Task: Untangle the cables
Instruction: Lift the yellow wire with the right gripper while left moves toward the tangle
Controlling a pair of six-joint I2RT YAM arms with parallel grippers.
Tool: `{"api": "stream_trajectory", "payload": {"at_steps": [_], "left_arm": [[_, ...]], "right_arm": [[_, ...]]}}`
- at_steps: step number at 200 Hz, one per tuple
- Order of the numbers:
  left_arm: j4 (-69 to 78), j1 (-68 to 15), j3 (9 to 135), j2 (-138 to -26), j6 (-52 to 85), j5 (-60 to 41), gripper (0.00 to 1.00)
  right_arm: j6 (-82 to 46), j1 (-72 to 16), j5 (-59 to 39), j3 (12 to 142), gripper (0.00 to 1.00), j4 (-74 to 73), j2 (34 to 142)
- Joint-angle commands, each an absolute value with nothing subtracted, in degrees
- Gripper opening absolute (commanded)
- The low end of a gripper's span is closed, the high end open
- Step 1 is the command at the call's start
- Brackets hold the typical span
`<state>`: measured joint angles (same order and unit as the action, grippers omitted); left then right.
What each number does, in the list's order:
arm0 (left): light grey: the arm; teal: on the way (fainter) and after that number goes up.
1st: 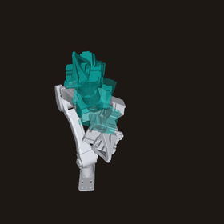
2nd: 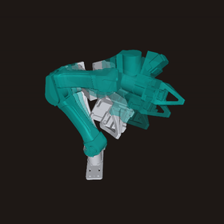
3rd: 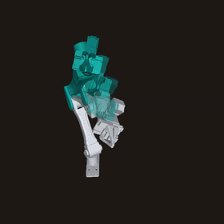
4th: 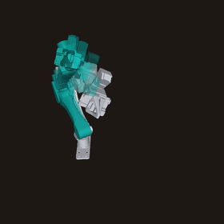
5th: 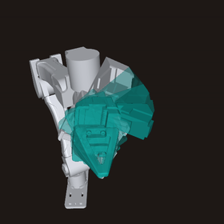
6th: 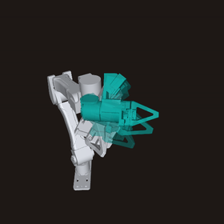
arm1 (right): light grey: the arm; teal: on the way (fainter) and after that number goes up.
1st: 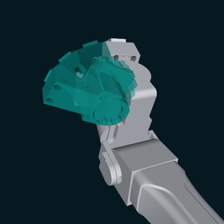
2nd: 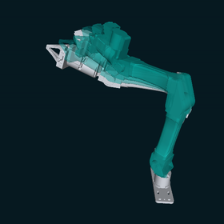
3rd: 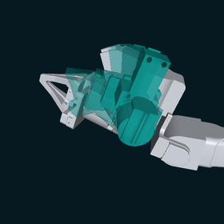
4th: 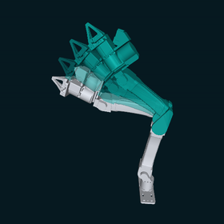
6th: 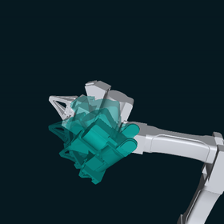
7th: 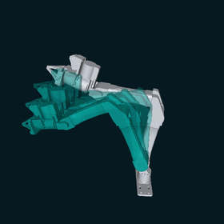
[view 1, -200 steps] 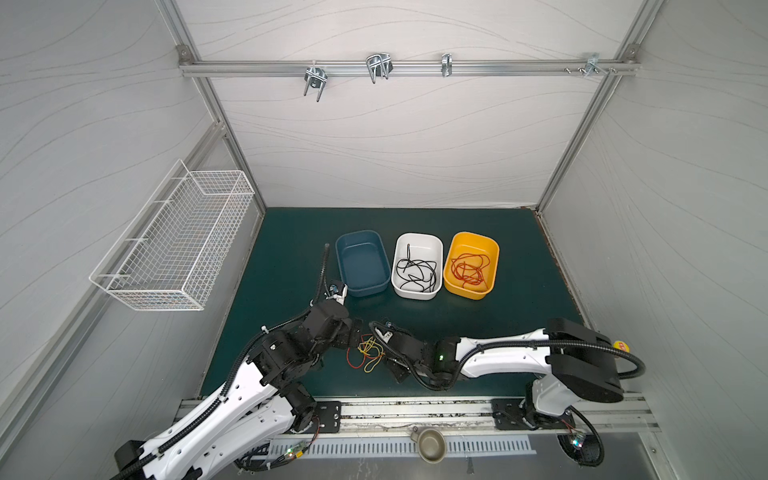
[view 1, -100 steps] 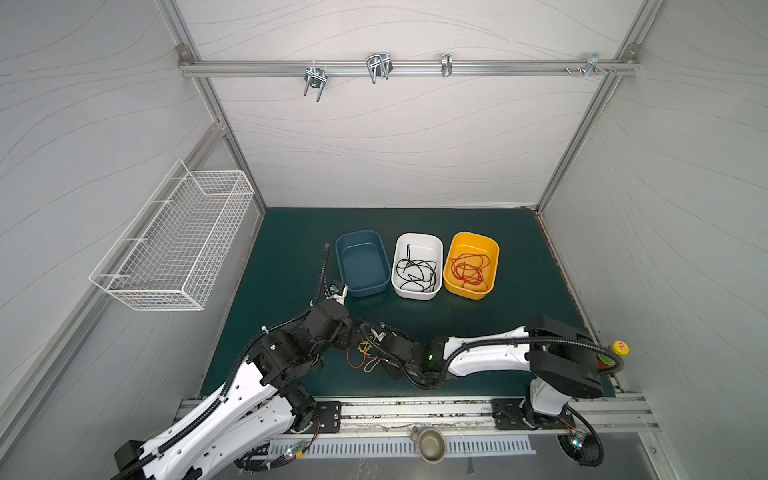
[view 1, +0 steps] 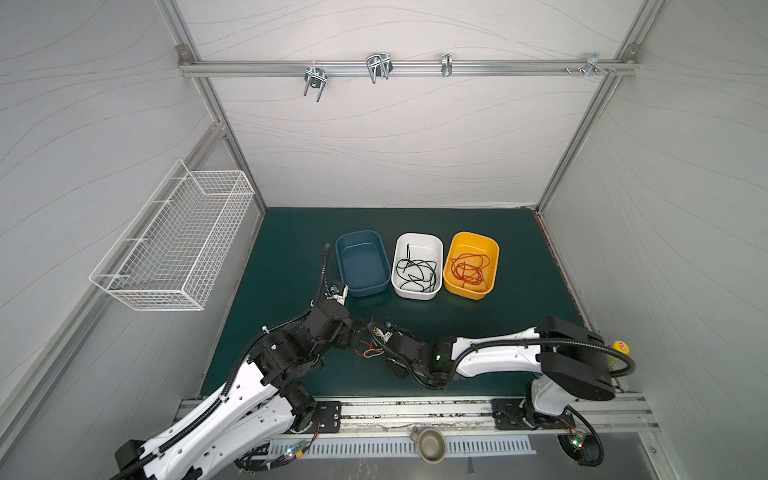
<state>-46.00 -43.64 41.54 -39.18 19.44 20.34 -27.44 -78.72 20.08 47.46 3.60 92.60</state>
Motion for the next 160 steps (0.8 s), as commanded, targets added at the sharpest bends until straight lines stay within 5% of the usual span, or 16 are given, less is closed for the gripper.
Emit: {"api": "stream_trajectory", "payload": {"at_steps": [1, 160], "left_arm": [[-44.03, -43.81, 41.79, -39.5, 18.9, 19.79, 1.0], [-47.6, -44.36, 48.75, -42.26, 21.43, 8.97, 0.98]], "right_arm": [[-28.04, -78.4, 19.23, 45.67, 0.0, 4.71, 86.34], [-43.13, -72.9, 5.84, 35.26, 0.0, 10.33, 56.33]]}}
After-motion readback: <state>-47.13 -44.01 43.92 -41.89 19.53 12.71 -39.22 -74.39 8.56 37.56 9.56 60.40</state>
